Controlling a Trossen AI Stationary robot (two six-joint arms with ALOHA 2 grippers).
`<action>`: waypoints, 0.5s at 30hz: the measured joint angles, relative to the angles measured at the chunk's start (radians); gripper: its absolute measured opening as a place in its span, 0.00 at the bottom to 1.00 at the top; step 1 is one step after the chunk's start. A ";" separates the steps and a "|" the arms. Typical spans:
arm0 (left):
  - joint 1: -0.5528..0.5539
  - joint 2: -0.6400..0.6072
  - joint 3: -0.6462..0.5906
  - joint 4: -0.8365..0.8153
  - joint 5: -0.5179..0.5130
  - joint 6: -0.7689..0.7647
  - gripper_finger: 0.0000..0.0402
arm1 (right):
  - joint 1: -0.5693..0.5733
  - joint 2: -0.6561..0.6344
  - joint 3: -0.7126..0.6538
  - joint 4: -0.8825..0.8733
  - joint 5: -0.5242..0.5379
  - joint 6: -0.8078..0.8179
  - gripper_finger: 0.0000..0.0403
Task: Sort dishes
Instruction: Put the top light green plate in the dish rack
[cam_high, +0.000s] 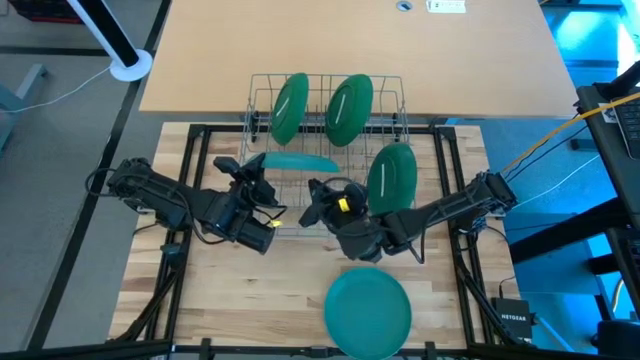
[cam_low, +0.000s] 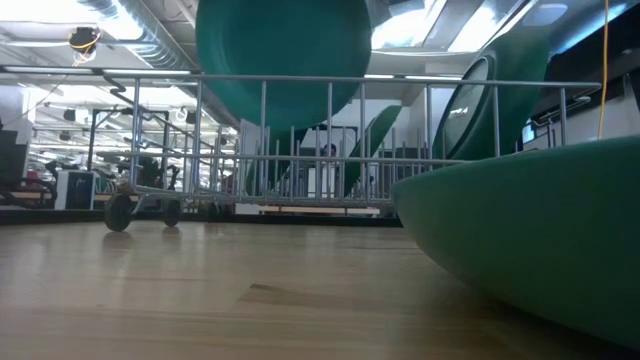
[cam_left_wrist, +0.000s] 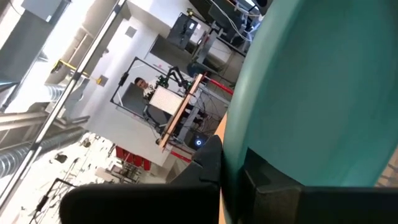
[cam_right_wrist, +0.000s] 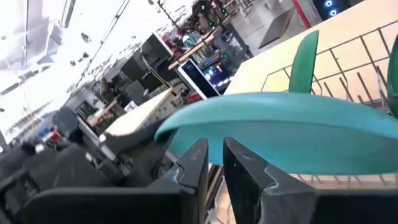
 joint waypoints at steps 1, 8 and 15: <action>0.000 0.000 0.000 0.002 0.000 0.000 0.00 | -0.003 0.000 0.000 0.013 0.000 0.000 0.14; 0.000 0.000 0.000 0.006 0.002 -0.001 0.00 | -0.044 0.000 0.000 0.043 -0.005 0.001 0.14; 0.010 0.000 0.000 0.009 0.004 0.000 0.00 | -0.053 0.024 0.000 0.050 -0.008 0.087 0.14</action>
